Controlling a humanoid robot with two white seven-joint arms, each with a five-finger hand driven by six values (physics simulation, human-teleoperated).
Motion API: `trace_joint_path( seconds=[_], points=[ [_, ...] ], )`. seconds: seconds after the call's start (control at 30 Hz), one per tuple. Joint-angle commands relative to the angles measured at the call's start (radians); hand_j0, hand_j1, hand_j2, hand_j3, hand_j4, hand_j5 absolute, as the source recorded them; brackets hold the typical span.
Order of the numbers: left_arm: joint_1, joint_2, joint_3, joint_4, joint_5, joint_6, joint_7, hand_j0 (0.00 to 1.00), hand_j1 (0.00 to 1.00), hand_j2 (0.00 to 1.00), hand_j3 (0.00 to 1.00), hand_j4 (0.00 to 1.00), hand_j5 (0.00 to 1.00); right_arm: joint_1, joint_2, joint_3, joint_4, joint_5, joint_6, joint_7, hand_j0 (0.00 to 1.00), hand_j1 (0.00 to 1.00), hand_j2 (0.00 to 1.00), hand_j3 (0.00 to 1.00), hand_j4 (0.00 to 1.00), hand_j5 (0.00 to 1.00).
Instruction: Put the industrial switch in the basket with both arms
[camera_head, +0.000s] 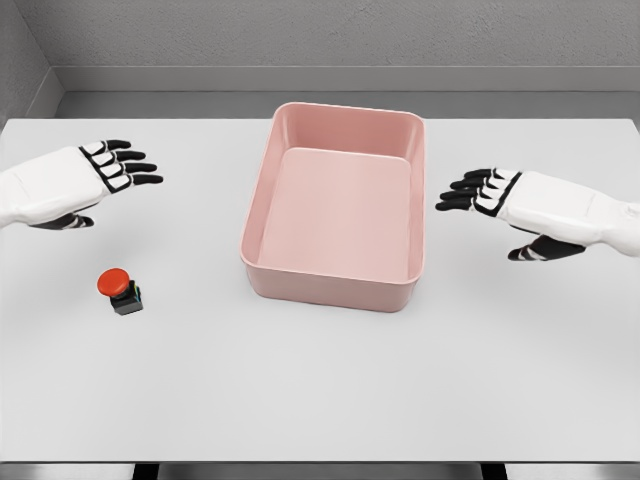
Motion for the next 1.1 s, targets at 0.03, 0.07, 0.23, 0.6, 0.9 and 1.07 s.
trace_joint_path(
  seconds=[0.03, 0.07, 0.23, 0.6, 0.9, 1.07],
  points=[
    [0.000, 0.003, 0.000, 0.000, -0.025, -0.001, 0.006, 1.00, 1.00, 1.00, 1.00, 1.00, 1.00, 0.000, -0.006, -0.002, 0.006, -0.008, 0.001, -0.005, 1.00, 1.00, 1.00, 1.00, 1.00, 1.00],
    [0.000, 0.005, 0.000, -0.002, -0.027, -0.001, 0.006, 1.00, 1.00, 1.00, 1.00, 1.00, 1.00, -0.005, -0.006, -0.008, 0.029, -0.008, 0.001, -0.007, 1.00, 1.00, 1.00, 1.00, 1.00, 1.00],
    [-0.009, 0.012, -0.046, -0.005, -0.103, -0.001, 0.006, 1.00, 1.00, 1.00, 1.00, 1.00, 1.00, 0.008, -0.019, -0.082, 0.187, 0.081, 0.001, 0.009, 1.00, 1.00, 1.00, 1.00, 1.00, 1.00],
    [-0.025, 0.014, -0.060, -0.029, -0.249, -0.001, -0.005, 1.00, 1.00, 1.00, 1.00, 1.00, 1.00, 0.041, -0.070, -0.073, 0.139, 0.159, 0.001, 0.039, 1.00, 1.00, 1.00, 1.00, 1.00, 1.00],
    [-0.025, 0.066, -0.138, -0.095, -0.286, -0.001, -0.002, 1.00, 1.00, 1.00, 1.00, 1.00, 1.00, 0.052, 0.005, -0.077, 0.245, 0.236, 0.001, 0.078, 1.00, 1.00, 1.00, 1.00, 1.00, 1.00],
    [-0.026, 0.103, -0.138, -0.095, -0.281, -0.001, 0.006, 1.00, 1.00, 1.00, 1.00, 1.00, 1.00, 0.012, 0.036, -0.077, 0.311, 0.256, 0.001, 0.078, 1.00, 1.00, 1.00, 1.00, 1.00, 1.00]
  ],
)
